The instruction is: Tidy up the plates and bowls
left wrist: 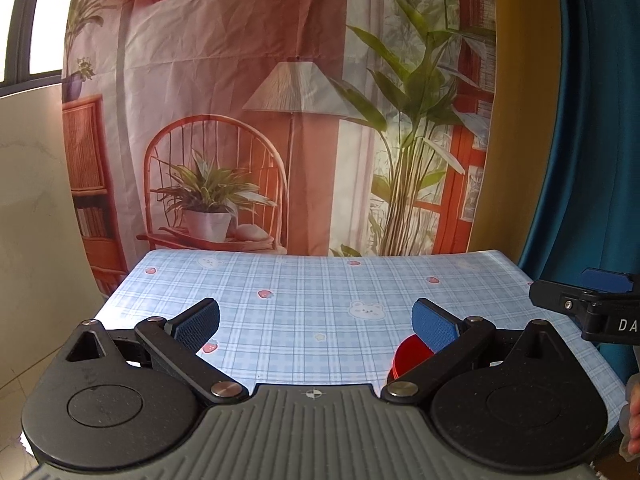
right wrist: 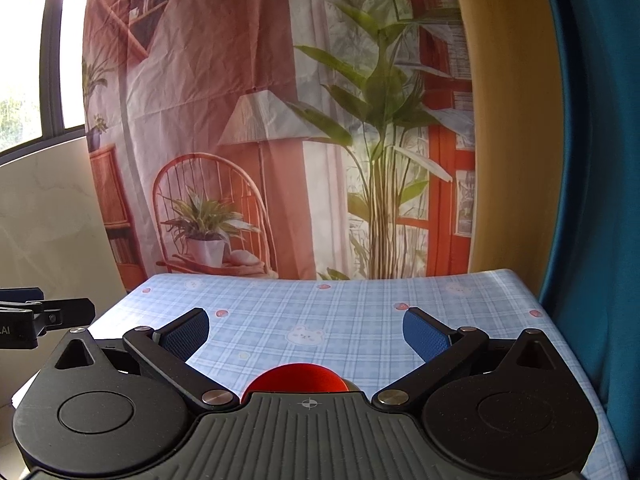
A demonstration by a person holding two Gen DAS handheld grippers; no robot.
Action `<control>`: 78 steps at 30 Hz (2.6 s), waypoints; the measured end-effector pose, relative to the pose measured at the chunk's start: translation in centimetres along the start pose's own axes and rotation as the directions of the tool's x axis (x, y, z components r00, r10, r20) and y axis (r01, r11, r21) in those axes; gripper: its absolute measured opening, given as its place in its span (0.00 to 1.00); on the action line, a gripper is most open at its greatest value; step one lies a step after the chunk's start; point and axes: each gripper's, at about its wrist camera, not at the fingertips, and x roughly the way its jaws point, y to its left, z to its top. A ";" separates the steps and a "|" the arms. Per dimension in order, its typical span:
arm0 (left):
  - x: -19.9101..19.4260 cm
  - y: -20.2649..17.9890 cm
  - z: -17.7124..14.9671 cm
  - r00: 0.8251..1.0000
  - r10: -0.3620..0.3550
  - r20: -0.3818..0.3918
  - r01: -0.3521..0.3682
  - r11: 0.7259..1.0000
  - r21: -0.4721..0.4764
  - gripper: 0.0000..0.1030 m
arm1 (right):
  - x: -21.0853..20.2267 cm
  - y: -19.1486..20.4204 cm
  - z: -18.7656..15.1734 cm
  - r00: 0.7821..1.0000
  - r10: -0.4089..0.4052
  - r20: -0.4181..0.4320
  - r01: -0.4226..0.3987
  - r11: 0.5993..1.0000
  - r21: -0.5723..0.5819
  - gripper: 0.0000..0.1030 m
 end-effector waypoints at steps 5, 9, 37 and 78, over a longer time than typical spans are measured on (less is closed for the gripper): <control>-1.6 0.3 -0.1 1.000 0.008 0.016 -0.008 1.000 -0.014 1.00 | -1.8 0.1 0.3 1.000 -0.011 0.023 0.011 1.000 -0.004 1.00; -2.9 0.5 0.0 0.999 0.015 0.029 -0.015 1.000 -0.018 1.00 | -3.0 0.2 0.5 0.999 -0.015 0.038 0.015 1.000 -0.004 1.00; -5.7 0.9 0.2 0.997 0.063 0.051 -0.063 0.998 -0.005 1.00 | -5.9 0.3 1.2 0.998 -0.036 0.056 0.035 0.999 0.011 1.00; -5.8 1.4 0.4 0.997 0.065 0.045 -0.065 0.998 0.002 1.00 | -6.0 0.3 1.3 0.998 -0.038 0.054 0.037 0.999 0.013 1.00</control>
